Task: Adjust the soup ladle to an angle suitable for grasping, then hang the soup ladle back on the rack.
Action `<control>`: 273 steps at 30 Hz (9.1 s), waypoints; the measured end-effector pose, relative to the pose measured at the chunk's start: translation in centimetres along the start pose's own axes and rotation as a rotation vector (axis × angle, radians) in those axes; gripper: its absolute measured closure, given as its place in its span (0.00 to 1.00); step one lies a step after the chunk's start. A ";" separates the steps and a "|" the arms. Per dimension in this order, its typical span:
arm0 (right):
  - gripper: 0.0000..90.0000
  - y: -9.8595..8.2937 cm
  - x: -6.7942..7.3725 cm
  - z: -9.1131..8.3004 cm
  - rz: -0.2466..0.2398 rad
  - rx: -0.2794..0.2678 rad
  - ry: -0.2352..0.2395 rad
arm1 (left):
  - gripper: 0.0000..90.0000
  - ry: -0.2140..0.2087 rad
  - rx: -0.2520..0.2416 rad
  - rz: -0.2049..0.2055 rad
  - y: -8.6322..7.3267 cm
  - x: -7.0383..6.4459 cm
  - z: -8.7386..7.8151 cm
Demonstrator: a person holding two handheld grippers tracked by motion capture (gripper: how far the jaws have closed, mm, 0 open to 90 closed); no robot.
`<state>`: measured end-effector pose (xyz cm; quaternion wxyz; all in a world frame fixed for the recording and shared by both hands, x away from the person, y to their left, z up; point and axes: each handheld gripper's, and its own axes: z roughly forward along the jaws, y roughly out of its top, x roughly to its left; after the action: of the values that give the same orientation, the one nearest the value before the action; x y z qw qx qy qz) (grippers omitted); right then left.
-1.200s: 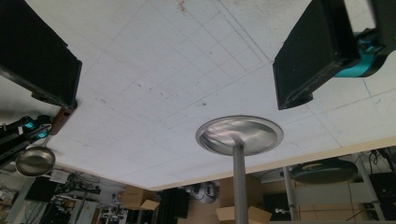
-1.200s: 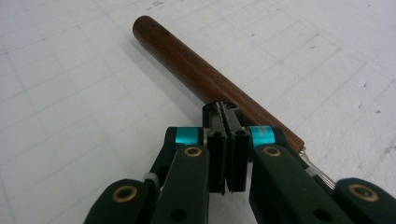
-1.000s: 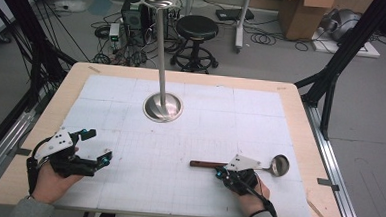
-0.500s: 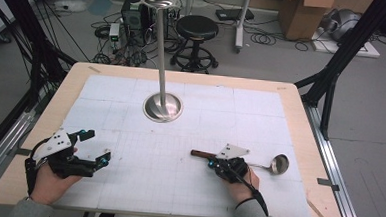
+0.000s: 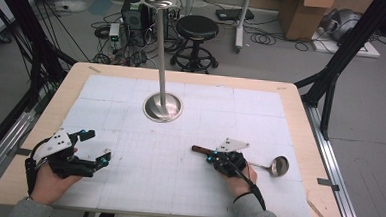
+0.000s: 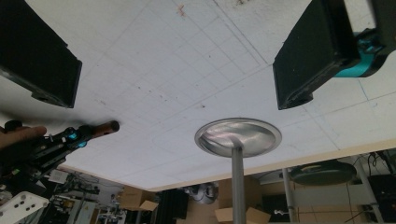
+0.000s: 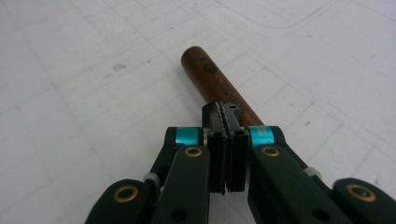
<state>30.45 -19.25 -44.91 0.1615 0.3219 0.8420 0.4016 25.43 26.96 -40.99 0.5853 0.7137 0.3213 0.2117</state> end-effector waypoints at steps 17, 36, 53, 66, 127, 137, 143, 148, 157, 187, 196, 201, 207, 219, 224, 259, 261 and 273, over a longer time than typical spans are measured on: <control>1.00 0.8 -3.4 -5.5 0.050 -0.130 0.092 | 0.02 -0.005 0.003 0.000 -0.1 0.0 0.0; 0.47 0.9 -8.6 -10.2 -0.040 -0.053 0.119 | 0.02 -0.001 0.008 -0.013 -0.3 0.2 -0.2; 0.11 2.3 -11.6 -11.9 -0.238 0.231 0.277 | 0.02 0.004 0.022 -0.012 -0.4 0.1 -0.2; 0.11 2.2 -11.0 -8.5 -0.355 0.393 0.307 | 0.02 0.014 0.033 -0.007 -0.6 -0.2 -0.5; 0.94 2.7 -8.7 -5.5 -0.435 0.722 0.270 | 0.02 0.016 0.037 -0.022 -0.6 -0.5 -1.2; 0.94 3.6 -9.1 -7.8 -0.361 0.520 0.256 | 0.02 0.009 0.029 -0.022 -0.5 -0.5 -0.9; 0.94 2.5 -9.9 -9.7 -0.274 0.332 0.247 | 0.02 0.003 0.026 -0.008 -0.4 -0.7 -0.8; 0.94 2.1 -10.5 -11.3 -0.204 0.162 0.218 | 0.02 -0.001 0.027 -0.008 -0.3 -0.7 -0.5; 0.94 2.1 -10.6 -12.6 -0.110 -0.078 0.188 | 0.02 -0.016 -0.001 -0.013 0.1 -1.0 -0.4; 0.94 3.4 -7.0 -11.9 0.038 -0.410 0.033 | 0.02 -0.003 0.004 -0.008 0.1 -1.1 -0.7; 0.94 4.9 -6.3 -10.4 0.029 -0.404 0.010 | 0.02 0.040 -0.007 -0.018 -0.1 -0.4 -1.6; 0.94 5.7 -6.3 -9.8 0.025 -0.413 0.007 | 0.02 0.039 -0.007 -0.017 -0.1 -0.4 -1.6; 0.94 6.9 -6.5 -9.6 0.025 -0.425 0.015 | 0.02 0.031 -0.005 -0.017 -0.1 -0.6 -1.5; 0.94 10.5 -6.6 -10.1 0.008 -0.461 0.025 | 0.02 0.027 0.001 -0.015 -0.1 -0.6 -1.4; 0.94 12.3 -6.3 -9.8 -0.004 -0.452 0.024 | 0.02 0.032 -0.001 -0.017 -0.1 -0.5 -1.4; 0.94 17.8 -6.1 -4.6 -0.013 -0.354 -0.005 | 0.02 0.043 -0.003 -0.032 -0.3 -0.7 -1.8; 0.94 18.1 -6.2 -4.4 -0.021 -0.352 -0.003 | 0.02 0.038 -0.011 -0.030 -0.2 -0.9 -1.7; 0.94 19.9 -6.4 -3.1 -0.048 -0.332 0.005 | 0.02 0.050 0.001 -0.024 -0.5 -0.8 -2.0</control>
<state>41.73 -16.01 -27.36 0.2202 0.2694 0.7720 0.5319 23.41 27.91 -40.94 0.5790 0.7047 0.3445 0.2222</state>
